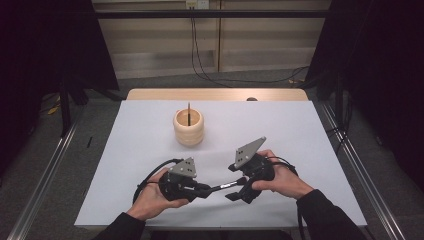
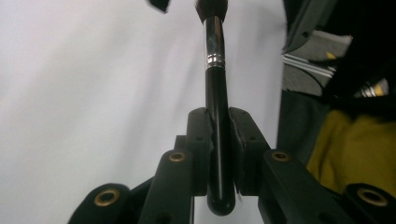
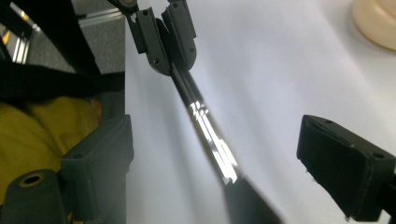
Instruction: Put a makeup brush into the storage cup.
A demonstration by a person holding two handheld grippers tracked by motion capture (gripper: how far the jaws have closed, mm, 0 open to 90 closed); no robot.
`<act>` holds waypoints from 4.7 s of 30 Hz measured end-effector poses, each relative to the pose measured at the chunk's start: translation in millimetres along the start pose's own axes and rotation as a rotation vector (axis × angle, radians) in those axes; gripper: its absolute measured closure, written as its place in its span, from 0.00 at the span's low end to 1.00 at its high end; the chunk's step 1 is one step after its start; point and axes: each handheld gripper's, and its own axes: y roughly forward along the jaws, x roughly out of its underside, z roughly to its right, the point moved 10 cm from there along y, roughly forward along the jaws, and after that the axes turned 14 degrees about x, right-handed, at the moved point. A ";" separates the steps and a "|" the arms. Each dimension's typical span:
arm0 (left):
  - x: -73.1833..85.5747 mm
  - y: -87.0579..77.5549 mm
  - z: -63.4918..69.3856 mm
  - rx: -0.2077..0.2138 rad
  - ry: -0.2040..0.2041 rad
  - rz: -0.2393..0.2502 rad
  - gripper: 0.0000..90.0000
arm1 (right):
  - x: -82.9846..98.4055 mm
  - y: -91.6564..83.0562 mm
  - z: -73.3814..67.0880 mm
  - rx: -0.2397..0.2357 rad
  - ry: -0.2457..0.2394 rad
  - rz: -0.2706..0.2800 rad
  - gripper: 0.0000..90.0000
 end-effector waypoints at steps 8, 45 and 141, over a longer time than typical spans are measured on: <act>0.7 -1.7 2.0 -0.012 -0.012 0.060 0.89 | -5.9 -8.4 7.3 0.037 0.057 0.084 0.12; -9.4 -20.3 9.4 -0.043 0.041 0.191 0.89 | -1.2 -40.4 25.3 0.182 0.231 0.469 0.17; -28.4 -6.4 13.5 -0.039 0.150 0.304 0.81 | 1.8 -67.2 6.6 -0.134 0.270 0.503 0.86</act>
